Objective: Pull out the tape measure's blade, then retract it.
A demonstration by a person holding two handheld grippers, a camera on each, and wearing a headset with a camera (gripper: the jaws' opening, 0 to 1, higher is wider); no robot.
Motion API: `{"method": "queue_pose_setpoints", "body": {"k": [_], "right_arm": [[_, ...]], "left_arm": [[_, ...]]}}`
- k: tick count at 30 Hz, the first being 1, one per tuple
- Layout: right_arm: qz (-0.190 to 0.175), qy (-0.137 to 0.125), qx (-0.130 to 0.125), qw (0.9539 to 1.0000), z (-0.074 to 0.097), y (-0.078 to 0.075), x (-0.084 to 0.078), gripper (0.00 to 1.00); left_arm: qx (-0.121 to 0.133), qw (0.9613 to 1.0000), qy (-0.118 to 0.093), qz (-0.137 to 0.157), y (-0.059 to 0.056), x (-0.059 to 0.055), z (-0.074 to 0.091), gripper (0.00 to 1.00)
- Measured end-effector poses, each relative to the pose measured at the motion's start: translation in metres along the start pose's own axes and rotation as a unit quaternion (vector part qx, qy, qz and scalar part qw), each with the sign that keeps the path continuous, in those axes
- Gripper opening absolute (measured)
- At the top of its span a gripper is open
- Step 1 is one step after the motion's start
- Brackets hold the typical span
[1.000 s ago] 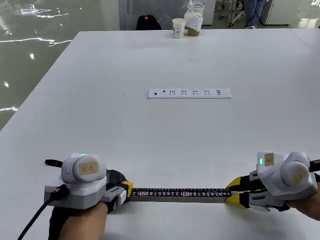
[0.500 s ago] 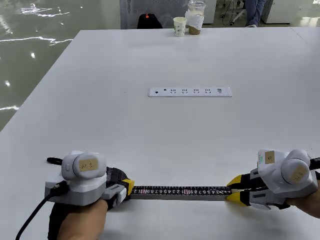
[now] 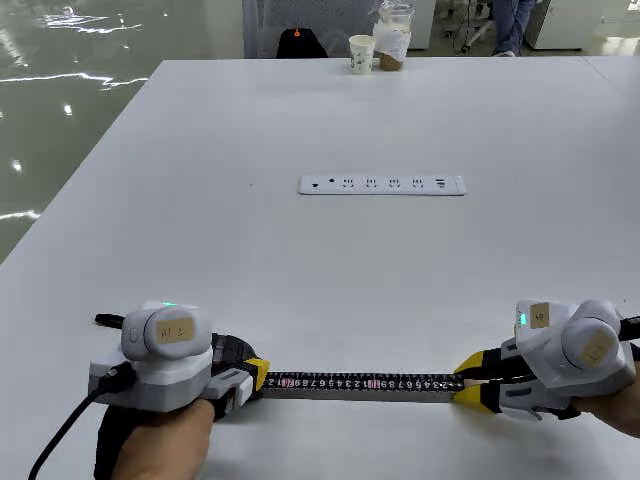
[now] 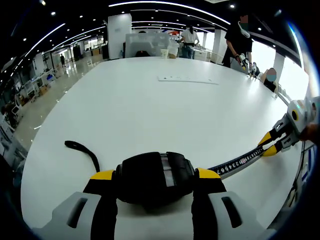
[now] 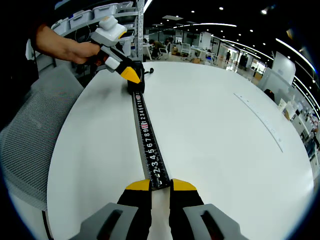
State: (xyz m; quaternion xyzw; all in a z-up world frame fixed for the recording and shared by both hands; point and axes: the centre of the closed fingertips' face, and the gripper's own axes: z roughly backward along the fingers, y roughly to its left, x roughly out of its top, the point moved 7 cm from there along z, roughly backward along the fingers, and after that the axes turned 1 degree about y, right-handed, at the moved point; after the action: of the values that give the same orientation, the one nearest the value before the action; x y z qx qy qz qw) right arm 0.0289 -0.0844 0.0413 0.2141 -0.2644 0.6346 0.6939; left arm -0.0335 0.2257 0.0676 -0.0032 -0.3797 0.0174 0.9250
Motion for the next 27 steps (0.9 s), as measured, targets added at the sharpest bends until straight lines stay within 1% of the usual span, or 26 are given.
{"method": "queue_pose_setpoints", "body": {"k": [13,27], "right_arm": [[0.005,0.004,0.000,1.0000,-0.001,0.001,0.003,0.09],[0.009,0.000,0.007,0.9999,-0.011,0.005,0.013,0.09]], "left_arm": [[-0.004,1.0000,0.001,0.001,0.001,0.000,0.001,0.54],[-0.007,1.0000,0.002,0.003,0.002,0.000,0.001,0.54]]}}
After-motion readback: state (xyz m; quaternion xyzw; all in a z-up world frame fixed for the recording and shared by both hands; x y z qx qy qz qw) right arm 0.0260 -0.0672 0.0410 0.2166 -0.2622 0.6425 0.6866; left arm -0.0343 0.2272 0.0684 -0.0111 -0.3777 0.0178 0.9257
